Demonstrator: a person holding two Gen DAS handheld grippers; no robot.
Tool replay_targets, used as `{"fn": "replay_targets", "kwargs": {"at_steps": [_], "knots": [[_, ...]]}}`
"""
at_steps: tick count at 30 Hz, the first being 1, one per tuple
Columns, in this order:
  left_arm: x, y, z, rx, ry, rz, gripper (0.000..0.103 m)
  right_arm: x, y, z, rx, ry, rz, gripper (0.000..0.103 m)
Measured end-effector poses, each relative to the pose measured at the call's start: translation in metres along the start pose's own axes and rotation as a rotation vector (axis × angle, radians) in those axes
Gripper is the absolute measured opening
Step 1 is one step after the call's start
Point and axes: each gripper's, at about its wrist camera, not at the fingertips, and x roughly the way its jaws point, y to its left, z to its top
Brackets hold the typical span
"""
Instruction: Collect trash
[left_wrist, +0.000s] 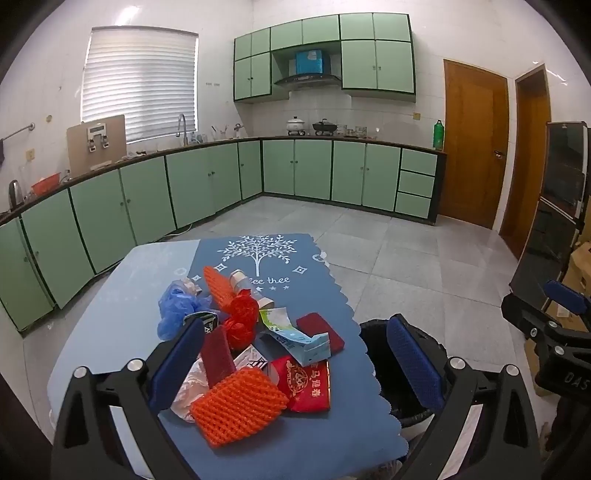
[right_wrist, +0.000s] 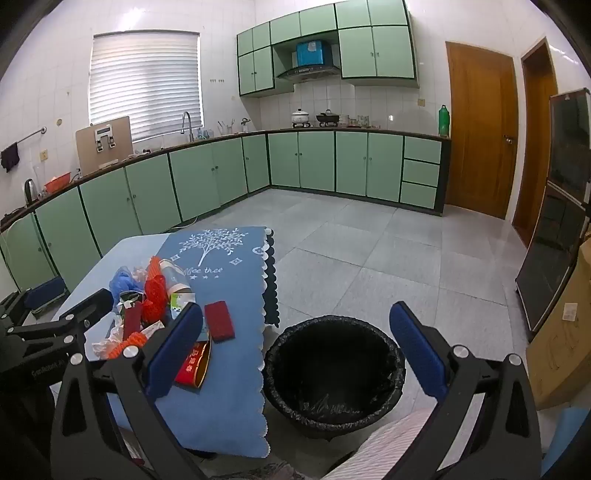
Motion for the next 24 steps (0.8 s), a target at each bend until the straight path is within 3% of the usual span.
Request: {"fn": "replay_targets", "kwargs": {"at_steps": [24], "knots": [[-0.0046,-0.0006,-0.0018,0.011,-0.031,0.017,0.097,-0.0057,0.0053,0.0016,-0.004,-0.014,-0.003,0.098]]}}
